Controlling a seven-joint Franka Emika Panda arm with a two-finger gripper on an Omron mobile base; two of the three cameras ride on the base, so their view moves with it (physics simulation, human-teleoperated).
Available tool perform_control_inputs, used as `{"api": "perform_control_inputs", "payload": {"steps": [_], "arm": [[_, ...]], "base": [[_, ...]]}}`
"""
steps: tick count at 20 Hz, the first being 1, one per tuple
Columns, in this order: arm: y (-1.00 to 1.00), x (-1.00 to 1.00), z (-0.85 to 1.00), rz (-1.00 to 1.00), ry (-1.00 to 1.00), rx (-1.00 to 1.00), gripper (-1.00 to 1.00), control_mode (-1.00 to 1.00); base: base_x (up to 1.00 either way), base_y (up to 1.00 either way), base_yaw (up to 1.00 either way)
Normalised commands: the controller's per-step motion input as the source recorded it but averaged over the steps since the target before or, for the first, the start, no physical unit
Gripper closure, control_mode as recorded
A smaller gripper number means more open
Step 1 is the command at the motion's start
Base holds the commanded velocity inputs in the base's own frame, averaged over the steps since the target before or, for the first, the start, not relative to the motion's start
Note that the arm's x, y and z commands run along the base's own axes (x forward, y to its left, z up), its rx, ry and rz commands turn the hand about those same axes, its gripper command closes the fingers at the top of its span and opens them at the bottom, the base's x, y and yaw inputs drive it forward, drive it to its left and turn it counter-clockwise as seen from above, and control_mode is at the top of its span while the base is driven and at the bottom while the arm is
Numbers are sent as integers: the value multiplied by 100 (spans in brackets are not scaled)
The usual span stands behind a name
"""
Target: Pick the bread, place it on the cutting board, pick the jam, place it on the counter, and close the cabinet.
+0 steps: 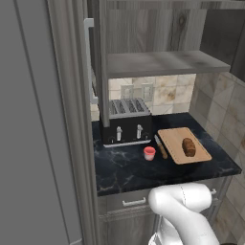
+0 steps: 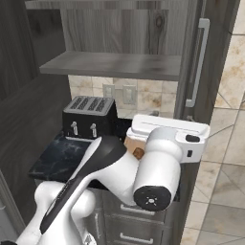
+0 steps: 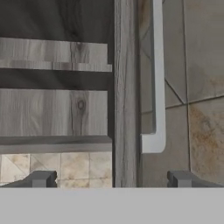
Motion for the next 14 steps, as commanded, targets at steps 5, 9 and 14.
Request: {"api": "perform_control_inputs", "payload": {"steps": [5, 9, 14], "arm": [[-21, 8, 0, 0, 0, 0, -100, -100], [-23, 9, 1, 0, 0, 0, -100, -100], [-12, 1, 7, 0, -1, 0, -100, -100]], "base": [[0, 0, 0], [0, 0, 0], [0, 0, 0]]}}
